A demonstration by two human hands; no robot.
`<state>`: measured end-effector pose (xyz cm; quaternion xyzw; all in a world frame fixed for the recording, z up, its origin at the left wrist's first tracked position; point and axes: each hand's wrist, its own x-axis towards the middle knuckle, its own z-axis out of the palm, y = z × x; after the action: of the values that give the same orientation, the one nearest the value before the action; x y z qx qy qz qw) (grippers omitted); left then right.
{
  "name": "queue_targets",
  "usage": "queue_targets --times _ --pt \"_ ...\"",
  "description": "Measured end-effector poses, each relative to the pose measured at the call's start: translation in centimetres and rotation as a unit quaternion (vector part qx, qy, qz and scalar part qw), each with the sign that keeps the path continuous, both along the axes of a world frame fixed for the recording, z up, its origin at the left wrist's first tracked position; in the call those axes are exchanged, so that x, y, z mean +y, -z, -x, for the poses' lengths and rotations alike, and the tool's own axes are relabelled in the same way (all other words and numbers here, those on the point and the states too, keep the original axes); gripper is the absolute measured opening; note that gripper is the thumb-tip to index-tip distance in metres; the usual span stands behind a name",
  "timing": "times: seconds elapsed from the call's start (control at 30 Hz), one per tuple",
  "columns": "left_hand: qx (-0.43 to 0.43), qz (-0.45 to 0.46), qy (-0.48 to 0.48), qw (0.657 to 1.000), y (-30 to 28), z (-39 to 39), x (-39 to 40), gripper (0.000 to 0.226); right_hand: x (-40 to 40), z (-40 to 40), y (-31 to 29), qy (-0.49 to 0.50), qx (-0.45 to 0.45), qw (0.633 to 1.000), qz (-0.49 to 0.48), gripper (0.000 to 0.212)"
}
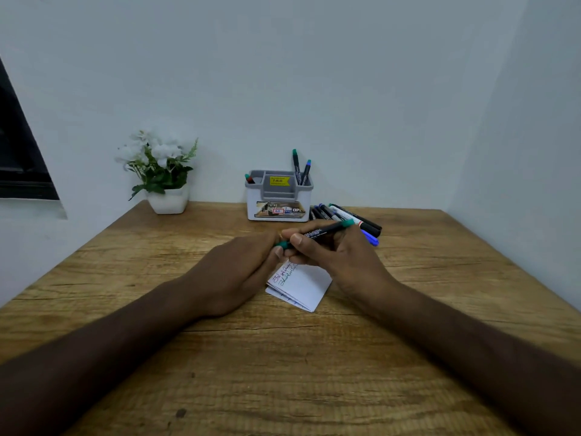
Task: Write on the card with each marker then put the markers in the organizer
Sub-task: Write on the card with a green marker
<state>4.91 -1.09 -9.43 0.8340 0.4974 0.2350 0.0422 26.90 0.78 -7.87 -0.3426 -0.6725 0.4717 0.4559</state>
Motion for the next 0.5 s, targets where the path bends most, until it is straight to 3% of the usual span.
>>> queue_targets --times 0.17,0.37,0.5 --pt "0.012 -0.008 -0.001 1.0 -0.3 0.2 -0.2 0.059 -0.1 0.3 0.2 -0.043 0.022 0.999 0.01 0.029" --pt "0.034 -0.032 -0.023 0.999 -0.4 1.1 -0.1 0.051 -0.2 0.3 -0.5 -0.111 0.111 0.985 0.067 0.041" --pt "-0.013 -0.027 -0.025 0.999 -0.6 1.3 0.1 0.05 0.1 -0.2 -1.6 -0.075 0.114 0.991 0.002 0.041"
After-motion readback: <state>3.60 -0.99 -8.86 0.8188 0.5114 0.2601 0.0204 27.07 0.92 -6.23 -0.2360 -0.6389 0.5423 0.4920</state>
